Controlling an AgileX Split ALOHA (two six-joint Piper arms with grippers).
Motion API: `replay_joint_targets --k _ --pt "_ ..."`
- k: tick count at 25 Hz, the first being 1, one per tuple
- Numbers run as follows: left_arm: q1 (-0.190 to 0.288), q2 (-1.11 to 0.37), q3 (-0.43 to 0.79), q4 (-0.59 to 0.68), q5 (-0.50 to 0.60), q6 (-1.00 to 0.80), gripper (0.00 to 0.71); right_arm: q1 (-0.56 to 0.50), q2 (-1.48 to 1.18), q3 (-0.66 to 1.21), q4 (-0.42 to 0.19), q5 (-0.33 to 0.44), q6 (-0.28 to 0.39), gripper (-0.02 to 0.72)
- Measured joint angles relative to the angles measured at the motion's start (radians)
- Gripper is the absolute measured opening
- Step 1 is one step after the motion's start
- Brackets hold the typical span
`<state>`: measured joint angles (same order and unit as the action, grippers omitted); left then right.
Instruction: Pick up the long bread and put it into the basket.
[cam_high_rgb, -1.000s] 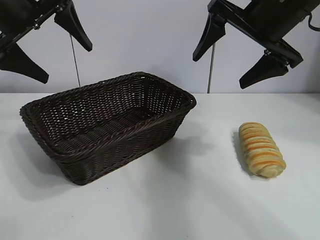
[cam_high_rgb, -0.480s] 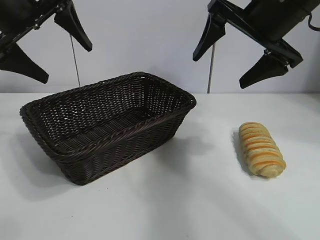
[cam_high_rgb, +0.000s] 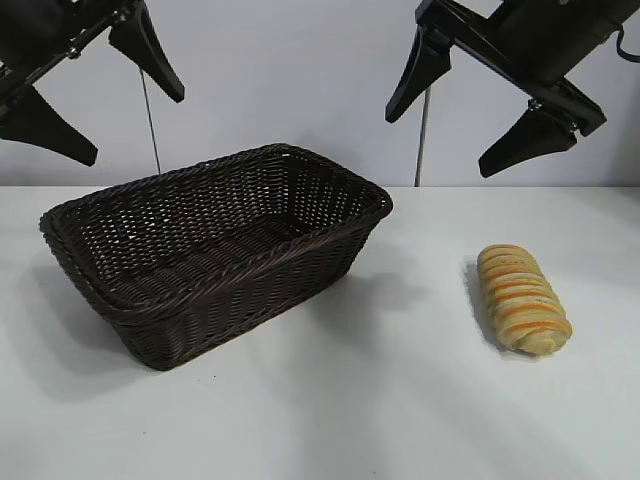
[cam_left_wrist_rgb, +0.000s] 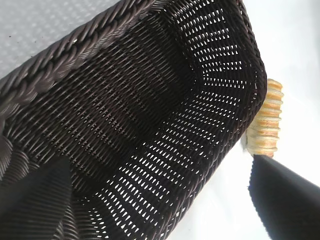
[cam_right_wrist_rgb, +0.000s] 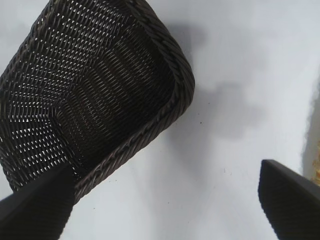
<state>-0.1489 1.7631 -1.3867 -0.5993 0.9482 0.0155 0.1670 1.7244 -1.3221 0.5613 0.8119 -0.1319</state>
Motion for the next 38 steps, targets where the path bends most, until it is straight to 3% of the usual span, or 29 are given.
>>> replay_joint_targets --k 4,9,13,24,29,34,37,38 --pt "-0.017 -0.048 0.035 0.132 0.001 -0.131 0.694 0.000 0.000 0.000 0.000 0.008 0.000 0.694" --pt "-0.036 -0.060 0.175 0.263 -0.059 -0.246 0.694 0.000 0.000 0.000 0.000 0.026 0.000 0.694" --pt "-0.036 -0.001 0.248 0.277 -0.133 -0.249 0.694 0.000 0.001 0.000 -0.001 0.027 0.000 0.694" --pt "-0.036 0.119 0.252 0.188 -0.248 -0.179 0.694 0.000 0.001 0.000 -0.004 0.027 -0.001 0.694" --pt "-0.036 0.120 0.252 0.186 -0.273 -0.176 0.506 0.000 0.001 0.000 -0.010 0.027 -0.001 0.694" --pt "-0.036 0.120 0.254 0.183 -0.276 -0.181 0.213 0.000 0.001 0.000 -0.011 0.027 -0.001 0.694" --pt "-0.035 0.120 0.254 0.151 -0.297 -0.198 0.100 0.000 0.001 0.000 -0.011 0.027 -0.001 0.694" --pt "-0.032 0.120 0.254 0.147 -0.294 -0.190 0.094 0.000 0.001 0.000 -0.011 0.027 -0.003 0.694"
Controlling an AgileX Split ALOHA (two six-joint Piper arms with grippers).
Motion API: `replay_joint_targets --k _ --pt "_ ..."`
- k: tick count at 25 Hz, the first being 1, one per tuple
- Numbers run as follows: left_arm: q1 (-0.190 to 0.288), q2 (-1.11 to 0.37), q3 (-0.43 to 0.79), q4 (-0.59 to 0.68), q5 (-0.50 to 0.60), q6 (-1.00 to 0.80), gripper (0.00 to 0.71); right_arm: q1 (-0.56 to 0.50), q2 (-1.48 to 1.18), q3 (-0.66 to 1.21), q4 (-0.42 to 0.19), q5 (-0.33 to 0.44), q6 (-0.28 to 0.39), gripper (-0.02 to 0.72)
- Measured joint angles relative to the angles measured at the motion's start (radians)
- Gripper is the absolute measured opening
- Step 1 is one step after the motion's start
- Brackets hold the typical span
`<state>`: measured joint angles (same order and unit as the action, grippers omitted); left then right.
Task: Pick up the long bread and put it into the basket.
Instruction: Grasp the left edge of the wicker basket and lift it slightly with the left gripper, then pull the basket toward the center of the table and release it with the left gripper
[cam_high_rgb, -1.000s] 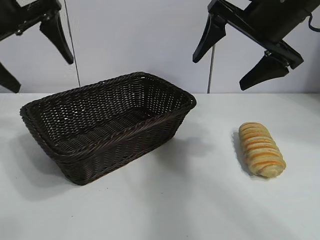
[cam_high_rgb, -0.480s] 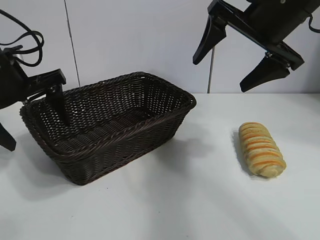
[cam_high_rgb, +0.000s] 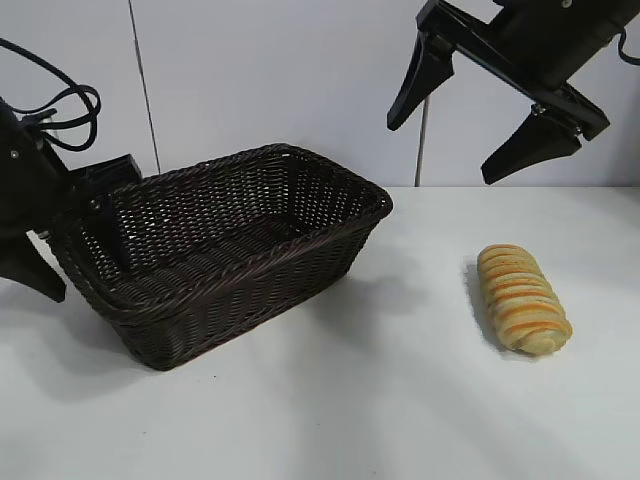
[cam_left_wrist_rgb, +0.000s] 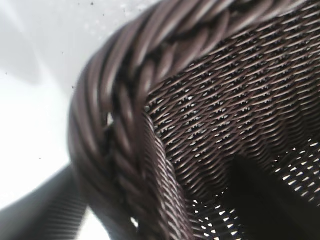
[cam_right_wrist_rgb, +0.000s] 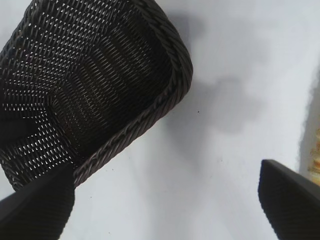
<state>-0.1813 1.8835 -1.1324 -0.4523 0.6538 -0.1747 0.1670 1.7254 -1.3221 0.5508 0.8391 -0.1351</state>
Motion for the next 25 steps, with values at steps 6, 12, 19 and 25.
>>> replay_joint_targets --k 6,12,19,25 --pt "0.069 0.003 -0.008 -0.187 0.047 0.120 0.094 0.000 0.000 0.000 -0.001 0.002 -0.004 0.694" --pt "0.094 0.005 -0.116 -0.301 0.154 0.252 0.094 0.000 0.000 0.000 -0.003 0.003 -0.012 0.694" --pt "0.076 0.012 -0.247 -0.064 0.281 0.279 0.094 0.000 0.000 0.000 -0.003 0.003 -0.015 0.694" --pt "-0.030 0.039 -0.266 0.087 0.291 0.284 0.094 0.000 0.000 0.000 -0.004 0.004 -0.015 0.694"
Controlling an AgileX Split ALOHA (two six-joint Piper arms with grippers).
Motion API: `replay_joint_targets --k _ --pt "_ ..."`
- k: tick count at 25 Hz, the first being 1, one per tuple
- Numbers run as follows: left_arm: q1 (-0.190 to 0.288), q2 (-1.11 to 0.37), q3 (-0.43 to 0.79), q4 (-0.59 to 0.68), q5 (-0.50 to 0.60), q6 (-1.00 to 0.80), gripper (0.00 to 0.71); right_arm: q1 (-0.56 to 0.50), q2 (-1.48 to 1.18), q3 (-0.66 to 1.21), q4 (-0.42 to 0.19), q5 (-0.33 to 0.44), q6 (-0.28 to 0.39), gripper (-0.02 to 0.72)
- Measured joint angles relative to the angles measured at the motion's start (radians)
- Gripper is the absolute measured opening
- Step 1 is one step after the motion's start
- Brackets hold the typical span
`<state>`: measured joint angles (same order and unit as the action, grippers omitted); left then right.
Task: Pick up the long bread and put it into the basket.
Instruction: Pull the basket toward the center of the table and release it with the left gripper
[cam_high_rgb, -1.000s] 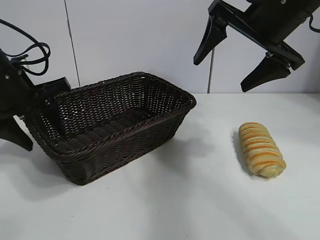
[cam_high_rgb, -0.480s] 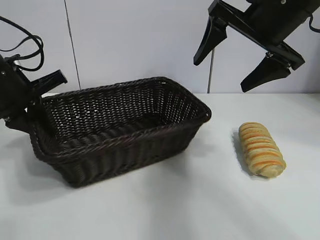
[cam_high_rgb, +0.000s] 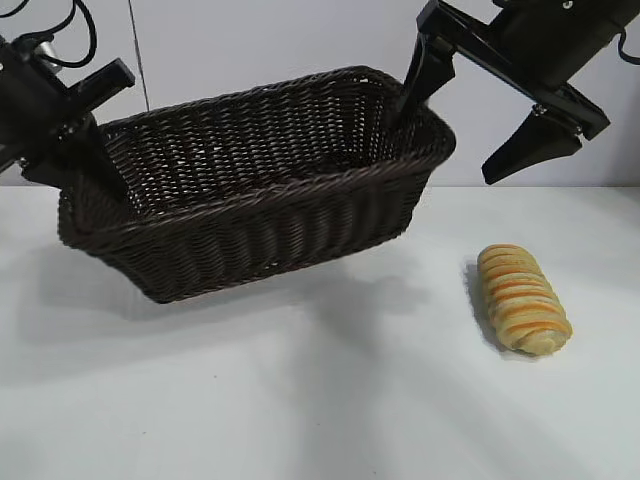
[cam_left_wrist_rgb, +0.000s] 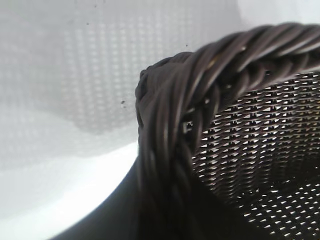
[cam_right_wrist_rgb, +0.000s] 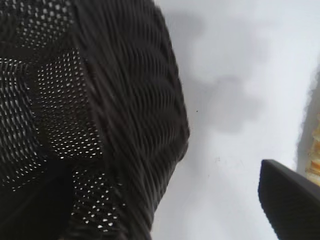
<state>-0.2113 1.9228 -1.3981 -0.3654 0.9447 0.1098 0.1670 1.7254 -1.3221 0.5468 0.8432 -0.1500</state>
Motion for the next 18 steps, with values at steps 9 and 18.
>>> replay_joint_targets --k 9,18 --pt "-0.034 0.088 -0.024 -0.042 -0.021 -0.002 0.094 0.000 0.000 0.000 0.000 0.017 -0.001 0.694" --pt "-0.034 0.134 -0.026 -0.077 -0.034 -0.051 0.094 0.000 0.000 0.000 0.000 0.022 -0.002 0.694"
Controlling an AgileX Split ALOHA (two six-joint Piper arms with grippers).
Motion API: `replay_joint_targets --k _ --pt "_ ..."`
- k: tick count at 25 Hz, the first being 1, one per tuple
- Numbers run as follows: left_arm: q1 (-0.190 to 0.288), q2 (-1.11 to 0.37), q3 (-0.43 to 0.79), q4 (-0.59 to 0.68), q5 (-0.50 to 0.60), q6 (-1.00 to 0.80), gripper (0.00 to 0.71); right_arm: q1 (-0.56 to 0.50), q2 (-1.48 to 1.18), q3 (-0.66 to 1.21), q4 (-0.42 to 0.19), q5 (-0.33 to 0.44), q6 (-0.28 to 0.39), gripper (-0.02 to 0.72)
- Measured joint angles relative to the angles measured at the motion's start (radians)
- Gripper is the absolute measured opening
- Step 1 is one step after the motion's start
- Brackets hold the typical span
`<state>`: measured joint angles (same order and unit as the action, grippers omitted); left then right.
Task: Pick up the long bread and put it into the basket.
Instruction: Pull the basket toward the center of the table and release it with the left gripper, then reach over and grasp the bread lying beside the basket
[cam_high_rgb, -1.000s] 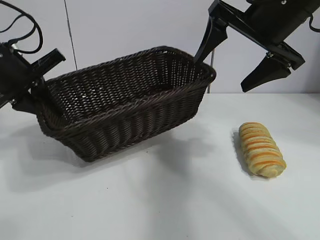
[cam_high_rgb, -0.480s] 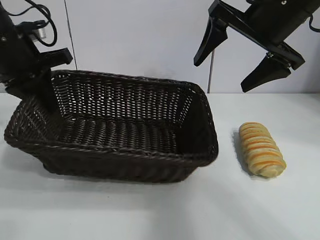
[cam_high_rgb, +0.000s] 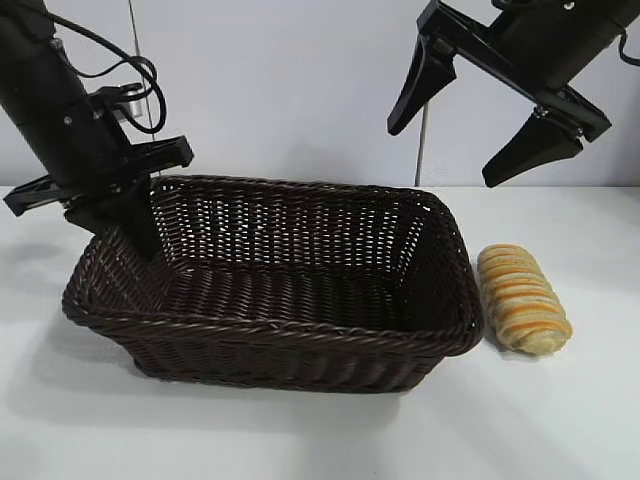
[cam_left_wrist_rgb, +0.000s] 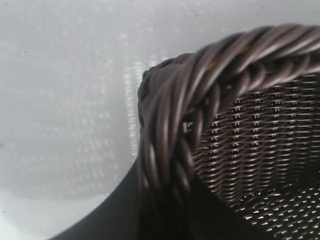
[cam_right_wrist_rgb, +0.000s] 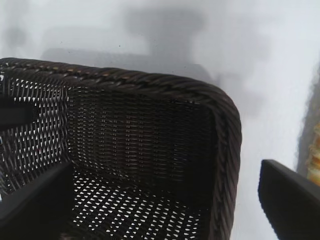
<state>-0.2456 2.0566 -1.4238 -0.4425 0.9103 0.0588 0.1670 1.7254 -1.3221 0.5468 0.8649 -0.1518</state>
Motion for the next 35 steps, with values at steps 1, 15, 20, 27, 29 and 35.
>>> replay_joint_targets --k 1,15,20,27,29,35 --pt "0.000 0.000 -0.001 0.000 -0.005 -0.005 0.094 0.000 0.000 0.000 0.000 0.000 0.000 0.694" --pt "0.000 -0.010 -0.004 0.010 -0.022 -0.044 0.668 0.000 0.000 0.000 -0.007 0.000 0.000 0.694" --pt "0.000 -0.097 -0.032 0.137 0.013 -0.083 0.691 0.000 0.000 0.000 -0.008 0.002 -0.001 0.694" --pt "0.017 -0.163 -0.245 0.389 0.160 -0.147 0.693 0.000 0.000 0.000 -0.012 0.002 -0.002 0.694" --pt "0.048 -0.163 -0.317 0.426 0.201 -0.149 0.694 0.000 0.000 0.000 -0.012 0.002 -0.002 0.694" --pt "0.262 -0.163 -0.381 0.519 0.256 -0.116 0.694 0.000 0.000 0.000 -0.014 0.002 -0.002 0.694"
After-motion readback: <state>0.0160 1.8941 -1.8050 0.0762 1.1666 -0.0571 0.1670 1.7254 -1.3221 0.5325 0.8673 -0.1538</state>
